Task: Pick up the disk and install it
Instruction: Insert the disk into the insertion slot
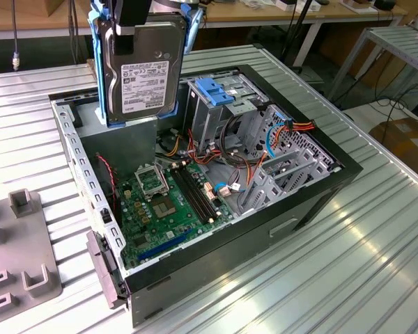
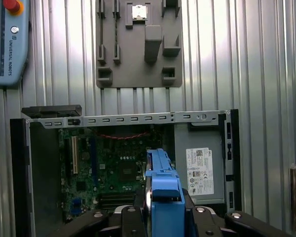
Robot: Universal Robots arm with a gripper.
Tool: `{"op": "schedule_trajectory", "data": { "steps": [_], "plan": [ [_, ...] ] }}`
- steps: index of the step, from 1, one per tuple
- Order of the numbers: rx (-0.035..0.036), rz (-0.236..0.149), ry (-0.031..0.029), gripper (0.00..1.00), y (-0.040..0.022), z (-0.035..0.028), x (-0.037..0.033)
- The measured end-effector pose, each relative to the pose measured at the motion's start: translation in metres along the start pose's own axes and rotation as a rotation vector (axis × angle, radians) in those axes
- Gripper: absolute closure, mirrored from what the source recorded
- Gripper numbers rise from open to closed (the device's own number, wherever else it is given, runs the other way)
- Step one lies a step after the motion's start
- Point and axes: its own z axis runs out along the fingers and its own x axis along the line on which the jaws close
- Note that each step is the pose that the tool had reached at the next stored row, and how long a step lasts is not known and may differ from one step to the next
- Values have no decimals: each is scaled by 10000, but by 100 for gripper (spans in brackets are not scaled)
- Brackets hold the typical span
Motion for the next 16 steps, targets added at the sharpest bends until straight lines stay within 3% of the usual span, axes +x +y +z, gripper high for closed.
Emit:
{"op": "schedule_trajectory", "data": {
  "steps": [16],
  "plan": [
    [0,0,1,63,-38,0,117]
  ]
}}
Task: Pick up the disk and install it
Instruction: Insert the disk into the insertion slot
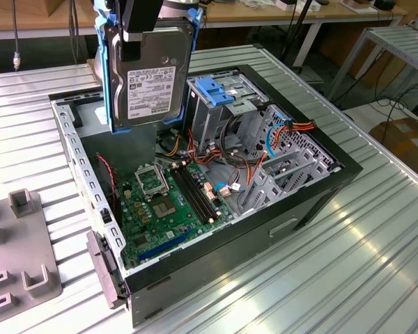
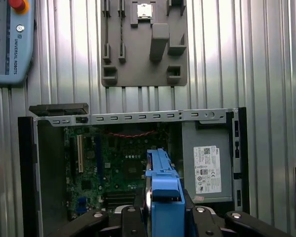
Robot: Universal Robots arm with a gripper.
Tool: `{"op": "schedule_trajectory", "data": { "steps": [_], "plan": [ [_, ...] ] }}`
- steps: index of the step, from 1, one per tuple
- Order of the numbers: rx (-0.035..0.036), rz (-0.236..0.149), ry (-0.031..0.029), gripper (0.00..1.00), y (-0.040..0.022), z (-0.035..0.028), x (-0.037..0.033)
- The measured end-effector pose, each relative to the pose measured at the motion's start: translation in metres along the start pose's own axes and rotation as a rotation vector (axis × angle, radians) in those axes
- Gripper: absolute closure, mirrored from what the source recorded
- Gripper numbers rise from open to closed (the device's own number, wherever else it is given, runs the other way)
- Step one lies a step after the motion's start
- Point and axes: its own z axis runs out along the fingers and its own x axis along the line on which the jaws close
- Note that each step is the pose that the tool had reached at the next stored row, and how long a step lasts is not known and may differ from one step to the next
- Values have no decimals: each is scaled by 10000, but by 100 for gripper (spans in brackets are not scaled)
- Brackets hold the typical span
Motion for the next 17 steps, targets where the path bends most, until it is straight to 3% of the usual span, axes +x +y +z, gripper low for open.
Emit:
{"op": "schedule_trajectory", "data": {
  "steps": [11,14,17],
  "plan": [
    [1,0,-1,63,-125,12,-2],
    [1,0,0,63,-221,19,-7],
    [1,-1,0,63,-280,27,-3]
  ]
}}
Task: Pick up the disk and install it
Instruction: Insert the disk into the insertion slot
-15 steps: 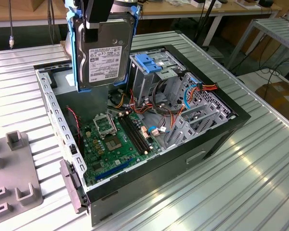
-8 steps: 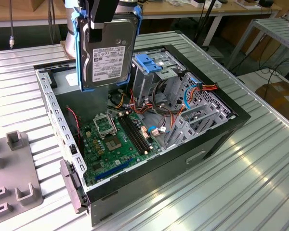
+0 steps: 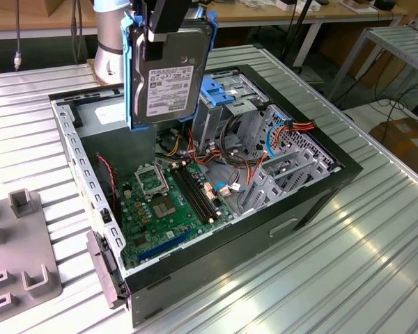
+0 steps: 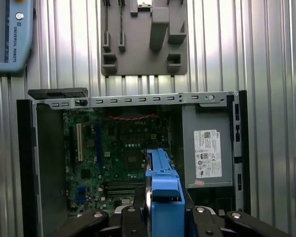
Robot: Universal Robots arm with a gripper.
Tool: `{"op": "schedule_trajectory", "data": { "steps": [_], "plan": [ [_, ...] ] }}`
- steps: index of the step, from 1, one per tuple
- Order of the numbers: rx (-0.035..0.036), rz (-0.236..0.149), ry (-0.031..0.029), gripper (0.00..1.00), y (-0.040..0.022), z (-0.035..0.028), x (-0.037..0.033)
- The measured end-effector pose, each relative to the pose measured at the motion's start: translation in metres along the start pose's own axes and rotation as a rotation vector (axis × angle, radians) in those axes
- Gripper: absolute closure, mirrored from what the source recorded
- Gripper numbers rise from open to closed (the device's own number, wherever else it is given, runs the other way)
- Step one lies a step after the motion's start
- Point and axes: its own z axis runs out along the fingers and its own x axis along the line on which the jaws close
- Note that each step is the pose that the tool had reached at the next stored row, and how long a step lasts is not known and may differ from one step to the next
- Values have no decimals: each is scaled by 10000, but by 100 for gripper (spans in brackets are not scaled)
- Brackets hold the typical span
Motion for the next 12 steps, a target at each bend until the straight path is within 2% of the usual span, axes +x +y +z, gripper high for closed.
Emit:
{"op": "schedule_trajectory", "data": {
  "steps": [3,7,12],
  "plan": [
    [-1,1,1,63,-17,3,46],
    [0,1,0,63,-41,6,153],
    [-1,1,2,63,-59,8,237]
  ]
}}
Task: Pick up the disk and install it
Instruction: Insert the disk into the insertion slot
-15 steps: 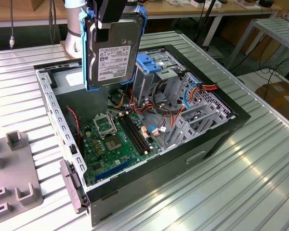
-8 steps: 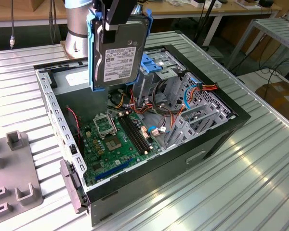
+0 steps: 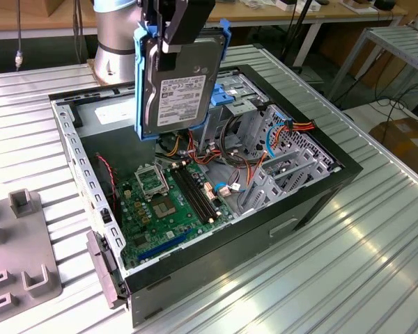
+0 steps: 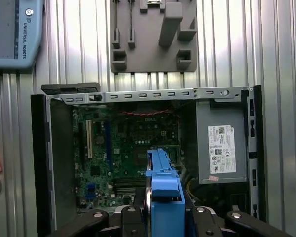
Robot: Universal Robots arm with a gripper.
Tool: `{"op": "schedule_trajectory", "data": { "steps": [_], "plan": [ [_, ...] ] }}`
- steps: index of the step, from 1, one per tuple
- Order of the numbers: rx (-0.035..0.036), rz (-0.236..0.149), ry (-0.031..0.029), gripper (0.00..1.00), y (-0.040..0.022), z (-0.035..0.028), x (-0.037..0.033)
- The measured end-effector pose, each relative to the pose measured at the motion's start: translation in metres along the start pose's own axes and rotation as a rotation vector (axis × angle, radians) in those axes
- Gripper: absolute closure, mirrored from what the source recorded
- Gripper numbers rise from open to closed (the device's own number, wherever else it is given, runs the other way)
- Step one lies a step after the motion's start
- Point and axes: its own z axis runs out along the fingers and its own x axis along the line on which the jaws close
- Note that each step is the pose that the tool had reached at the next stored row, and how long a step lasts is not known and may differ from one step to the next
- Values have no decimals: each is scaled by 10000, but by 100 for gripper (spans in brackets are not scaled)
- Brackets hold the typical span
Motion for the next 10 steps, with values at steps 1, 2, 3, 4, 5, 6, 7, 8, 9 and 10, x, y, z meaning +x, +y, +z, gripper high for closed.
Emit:
{"op": "schedule_trajectory", "data": {
  "steps": [1,2,3,4,5,6,7,8,9,10],
  "plan": [
    [0,0,0,63,-4,1,14],
    [0,1,1,63,-8,1,32],
    [0,0,0,63,-12,2,46],
    [1,-1,3,63,-18,2,66],
    [0,-1,5,63,-24,2,85],
    [1,0,6,63,-29,3,104],
    [0,-1,8,63,-33,2,115],
    [1,-1,9,63,-39,3,135],
    [0,-1,10,63,-41,3,145],
    [1,-1,12,63,-43,3,156]
  ]
}}
